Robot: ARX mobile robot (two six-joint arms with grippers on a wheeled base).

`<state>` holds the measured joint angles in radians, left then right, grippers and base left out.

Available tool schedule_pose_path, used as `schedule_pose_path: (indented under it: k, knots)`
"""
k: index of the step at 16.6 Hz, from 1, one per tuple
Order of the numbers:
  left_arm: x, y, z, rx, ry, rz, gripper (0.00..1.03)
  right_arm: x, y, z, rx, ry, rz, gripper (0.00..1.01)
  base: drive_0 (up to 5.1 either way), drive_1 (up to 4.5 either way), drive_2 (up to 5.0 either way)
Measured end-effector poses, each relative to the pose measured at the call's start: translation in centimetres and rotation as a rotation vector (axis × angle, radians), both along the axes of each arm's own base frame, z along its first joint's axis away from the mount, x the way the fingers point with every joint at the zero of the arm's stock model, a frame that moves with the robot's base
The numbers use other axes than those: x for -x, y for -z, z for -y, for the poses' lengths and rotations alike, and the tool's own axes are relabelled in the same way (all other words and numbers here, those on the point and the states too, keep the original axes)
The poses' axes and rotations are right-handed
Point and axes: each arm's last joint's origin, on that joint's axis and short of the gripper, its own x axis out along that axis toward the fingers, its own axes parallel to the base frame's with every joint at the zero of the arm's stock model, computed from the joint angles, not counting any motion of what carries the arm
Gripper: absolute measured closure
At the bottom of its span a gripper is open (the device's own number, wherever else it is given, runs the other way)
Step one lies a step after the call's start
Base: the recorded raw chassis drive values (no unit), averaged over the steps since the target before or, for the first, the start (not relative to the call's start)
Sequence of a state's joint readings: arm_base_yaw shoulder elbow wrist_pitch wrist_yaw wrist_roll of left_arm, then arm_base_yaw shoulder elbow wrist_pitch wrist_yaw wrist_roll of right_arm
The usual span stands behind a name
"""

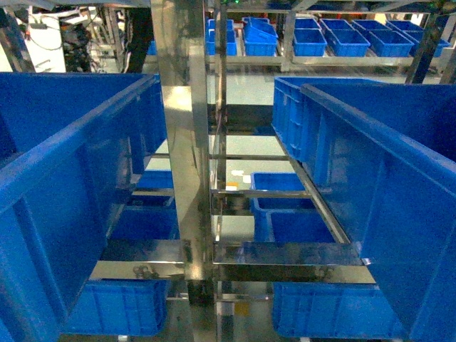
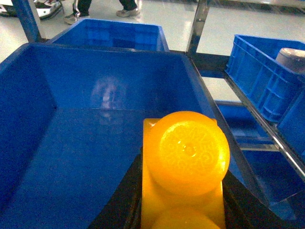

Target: Sort and place red and yellow blocks in left bins

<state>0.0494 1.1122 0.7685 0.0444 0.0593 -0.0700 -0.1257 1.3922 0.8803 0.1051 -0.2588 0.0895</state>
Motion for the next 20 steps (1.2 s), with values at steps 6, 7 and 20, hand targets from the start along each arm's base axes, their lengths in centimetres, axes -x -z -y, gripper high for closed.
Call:
schedule_pose_path:
  k: [6, 7, 20]
  knots:
    - [0.0, 0.0, 0.0, 0.0, 0.0, 0.001, 0.75, -7.8, 8.9, 1.2, 0.036, 0.059, -0.134, 0.73, 0.0, 0.0, 0.0]
    - [0.0, 0.0, 0.0, 0.0, 0.0, 0.001, 0.75, -8.7, 9.5, 1.3, 0.04, 0.068, -0.142, 0.73, 0.0, 0.0, 0.0]
    - [0.0, 0.0, 0.0, 0.0, 0.0, 0.001, 0.75, 2.9, 3.3, 4.4, 0.045, -0.003, -0.004, 0.03, 0.0, 0.0, 0.0]
